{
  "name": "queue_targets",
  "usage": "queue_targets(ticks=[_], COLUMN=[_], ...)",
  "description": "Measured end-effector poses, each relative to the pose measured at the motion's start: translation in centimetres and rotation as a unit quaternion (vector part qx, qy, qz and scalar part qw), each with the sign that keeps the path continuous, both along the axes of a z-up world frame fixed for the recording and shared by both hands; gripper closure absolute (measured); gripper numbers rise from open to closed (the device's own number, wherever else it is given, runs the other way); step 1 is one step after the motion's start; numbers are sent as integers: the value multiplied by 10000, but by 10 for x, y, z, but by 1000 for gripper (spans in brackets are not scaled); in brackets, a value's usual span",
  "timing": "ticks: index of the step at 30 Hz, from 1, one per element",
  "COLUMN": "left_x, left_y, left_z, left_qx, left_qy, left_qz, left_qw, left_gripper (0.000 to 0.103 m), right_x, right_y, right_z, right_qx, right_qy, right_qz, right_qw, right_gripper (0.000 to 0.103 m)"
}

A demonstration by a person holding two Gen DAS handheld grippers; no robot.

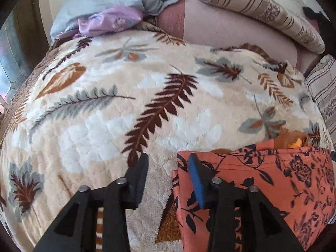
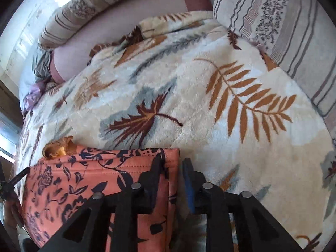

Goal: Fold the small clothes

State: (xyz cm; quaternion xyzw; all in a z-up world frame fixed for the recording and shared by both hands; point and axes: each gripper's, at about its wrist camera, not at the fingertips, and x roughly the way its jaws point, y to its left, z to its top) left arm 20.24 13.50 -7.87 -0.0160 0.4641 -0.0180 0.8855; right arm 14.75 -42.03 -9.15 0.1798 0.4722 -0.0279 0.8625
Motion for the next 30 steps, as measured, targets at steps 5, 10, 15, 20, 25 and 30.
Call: queue_targets(ticks=[5,10,15,20,25,30], left_x=[-63,-132,-142,-133,-159,-174], left_y=[8,-42,-67,-29,-25,-48], left_z=[64,76,5,-25,11,18], left_qx=[-351,-145,298,-160,-172,-392], left_qy=[-749,-1062,-214,507,-79,-128], left_qz=[-116,-1011,-1088,-52,13,-261], left_qw=[9965,9891,9934,9986,9998,9988], left_gripper=[54,31,30,22,23,23], right_x=[-50,-92,-100,-98,-138,-188], right_y=[-3,65,109,61,72,110], right_z=[62,83,22,-6,37,8], right_qx=[260,1315,1562,1917,2298,3121], right_qy=[-735,-725,13,131,-432,-138], right_qz=[-137,910,1442,35,324,392], right_qw=[9969,9845,9771,9814,9717,9491], right_gripper=[29,29,28,28,27,26])
